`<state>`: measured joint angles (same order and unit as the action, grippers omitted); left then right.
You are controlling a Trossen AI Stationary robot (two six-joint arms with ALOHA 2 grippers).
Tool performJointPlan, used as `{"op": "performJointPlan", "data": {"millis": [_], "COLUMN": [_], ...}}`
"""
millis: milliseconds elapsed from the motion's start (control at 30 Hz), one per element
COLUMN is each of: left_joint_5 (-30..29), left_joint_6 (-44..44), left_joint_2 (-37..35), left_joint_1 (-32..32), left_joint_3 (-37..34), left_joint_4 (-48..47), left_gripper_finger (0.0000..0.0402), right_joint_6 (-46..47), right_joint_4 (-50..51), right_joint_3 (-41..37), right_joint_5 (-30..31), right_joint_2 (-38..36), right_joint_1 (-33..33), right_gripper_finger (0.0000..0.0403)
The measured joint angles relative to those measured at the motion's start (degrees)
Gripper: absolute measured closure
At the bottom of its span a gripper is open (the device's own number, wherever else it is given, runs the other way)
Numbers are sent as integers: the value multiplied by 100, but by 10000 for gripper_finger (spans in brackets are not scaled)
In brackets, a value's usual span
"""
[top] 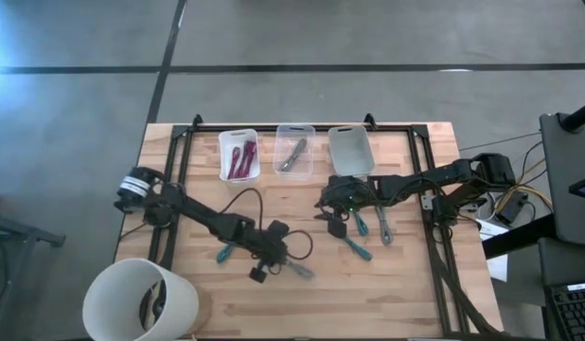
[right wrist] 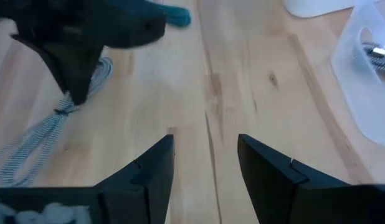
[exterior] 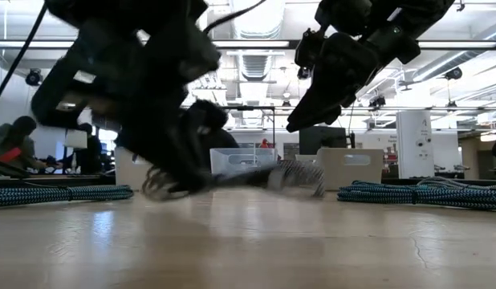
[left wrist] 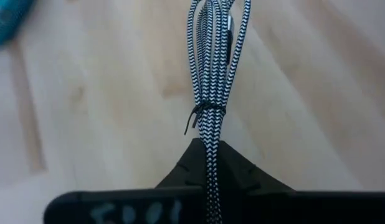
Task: Pick & Place USB Port
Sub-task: Put the left white charger cable into the transparent bin
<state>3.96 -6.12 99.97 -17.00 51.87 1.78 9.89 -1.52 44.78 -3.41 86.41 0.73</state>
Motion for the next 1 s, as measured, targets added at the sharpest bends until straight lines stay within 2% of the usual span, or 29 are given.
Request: {"op": "performJointPlan", "data": {"millis": [133, 233, 433, 533, 633, 733, 867, 1000], "left_joint_5": [-303, -719, -2500, -3387, -3925, -4148, -4162, -3831], "left_joint_6": [327, 424, 1081, 1208, 1253, 1323, 1690, 1990], "left_joint_2": [-120, -257, -650, -944, -1214, -1411, -1516, -1437], "left_joint_1": [103, 170, 333, 431, 653, 1031, 1625, 2282], "left_joint_3": [291, 529, 857, 926, 1073, 1225, 1310, 1276], "left_joint_4": [-493, -1283, -2858, -2819, -2772, -2720, -2379, -1681], "left_gripper_finger": [380, 378, 384, 381, 378, 379, 380, 378], "right_joint_6": [-81, -106, -151, -153, -153, -153, -258, -304], "right_joint_4": [333, 619, 755, 776, 764, 731, 685, 677], "right_joint_3": [1, 1, 1, 1, 1, 1, 1, 1], "right_joint_5": [-95, -93, -97, -99, -101, -101, -113, -114], "right_joint_2": [-27, -85, -109, -107, -107, -107, -107, -107], "right_joint_1": [0, 2, 2, 2, 2, 2, 2, 2], "right_gripper_finger": [229, 229, 229, 229, 229, 229, 229, 229]}}
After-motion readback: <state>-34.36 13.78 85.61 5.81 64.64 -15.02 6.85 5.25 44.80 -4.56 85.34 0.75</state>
